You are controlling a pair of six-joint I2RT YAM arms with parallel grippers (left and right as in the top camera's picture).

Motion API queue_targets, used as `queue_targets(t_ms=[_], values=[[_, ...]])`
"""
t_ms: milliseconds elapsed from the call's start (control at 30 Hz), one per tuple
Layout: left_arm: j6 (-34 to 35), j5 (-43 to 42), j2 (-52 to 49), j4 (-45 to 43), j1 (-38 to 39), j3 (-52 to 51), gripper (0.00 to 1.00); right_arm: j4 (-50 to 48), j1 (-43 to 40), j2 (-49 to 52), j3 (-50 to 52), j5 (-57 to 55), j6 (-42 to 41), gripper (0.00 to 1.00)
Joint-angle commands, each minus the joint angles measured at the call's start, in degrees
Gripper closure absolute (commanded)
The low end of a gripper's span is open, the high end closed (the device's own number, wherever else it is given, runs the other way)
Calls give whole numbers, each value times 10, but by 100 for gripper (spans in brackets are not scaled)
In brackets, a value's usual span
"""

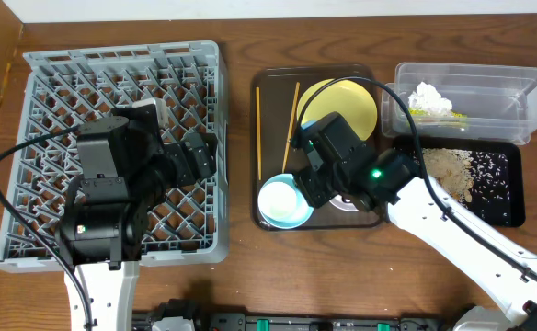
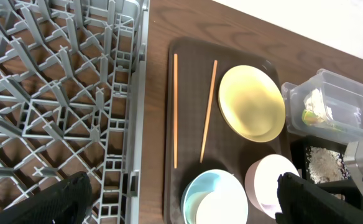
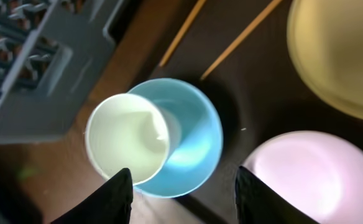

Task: Sort waste into correct bins and load items into the dishwasher
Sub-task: 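Return the pink bowl to the brown tray and release it, then grasp the white cup from the blue bowl with the right gripper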

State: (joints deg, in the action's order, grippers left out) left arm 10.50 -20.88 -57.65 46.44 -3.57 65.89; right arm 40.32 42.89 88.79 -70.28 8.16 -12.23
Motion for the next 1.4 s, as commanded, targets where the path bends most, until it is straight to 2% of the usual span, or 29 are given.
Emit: queue_targets(t_ms=[0,100,200,433,467,567,800,900,1067,1167,1233,1367], values=[[0,-7,0,0,1,10,4,2,0,11,-8,26,-17,51],[34,-54,0,9,1,10,4,3,-1,26,-8,26,-43,57],[42,-88,0,30,1,10,4,10,-1,43,-8,27,-45,58],[36,-89,0,88,1,10,2,11,-11,50,-9,22,-52,64],[35,-89,0,99,1,10,1,8,-25,49,-9,23,-65,65],[36,-89,1,100,1,10,6,6,-50,44,-9,29,-65,67],[25,-99,-15,103,29,10,6,13,-122,6,-9,83,-64,67],[18,-70,-38,111,74,8,11,12,-146,-13,-9,117,-63,67],[48,54,-70,134,132,8,12,21,-148,-20,-9,177,-23,67],[66,81,-86,133,141,8,13,57,-141,-19,-9,146,-4,65],[75,81,-97,135,145,7,17,70,-141,-19,-9,110,-5,65],[79,81,-145,120,172,-16,22,64,-145,-19,-9,66,-38,63]])
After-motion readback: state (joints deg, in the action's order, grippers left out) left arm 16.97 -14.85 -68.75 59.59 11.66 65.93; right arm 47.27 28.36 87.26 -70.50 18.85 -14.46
